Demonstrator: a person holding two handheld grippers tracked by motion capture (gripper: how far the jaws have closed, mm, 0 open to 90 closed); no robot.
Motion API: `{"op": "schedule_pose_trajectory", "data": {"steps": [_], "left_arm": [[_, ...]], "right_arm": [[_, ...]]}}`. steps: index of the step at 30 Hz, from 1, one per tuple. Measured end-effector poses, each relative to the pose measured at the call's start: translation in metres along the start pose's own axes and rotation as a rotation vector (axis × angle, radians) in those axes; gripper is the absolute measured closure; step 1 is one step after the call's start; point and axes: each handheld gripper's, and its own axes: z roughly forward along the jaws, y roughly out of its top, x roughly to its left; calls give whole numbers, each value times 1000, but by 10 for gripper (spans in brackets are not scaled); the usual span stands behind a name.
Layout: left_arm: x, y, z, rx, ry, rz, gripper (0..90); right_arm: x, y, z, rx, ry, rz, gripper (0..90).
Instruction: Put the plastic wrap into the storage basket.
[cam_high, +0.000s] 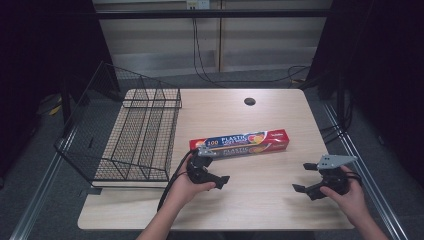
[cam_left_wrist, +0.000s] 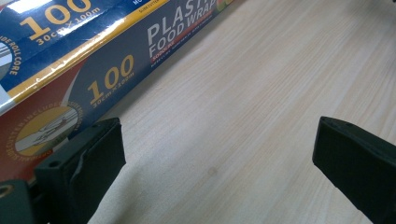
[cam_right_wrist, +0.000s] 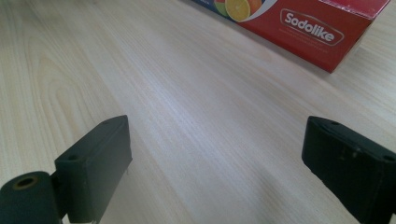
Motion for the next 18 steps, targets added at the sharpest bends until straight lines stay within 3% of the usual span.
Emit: {"op": "schedule_pose_trajectory", "data": {"steps": [5, 9, 18], "left_arm": [[1, 2, -2, 11, -4, 11, 38], [1, 9, -6, -10, 4, 9, 41], [1, 45, -2, -2, -13, 60, 44]], "right_arm": [[-1, -1, 0, 0, -16, 0, 62], [-1, -2, 0, 6, -17, -4, 62], [-1, -3, -1, 2, -14, 0, 62]]}}
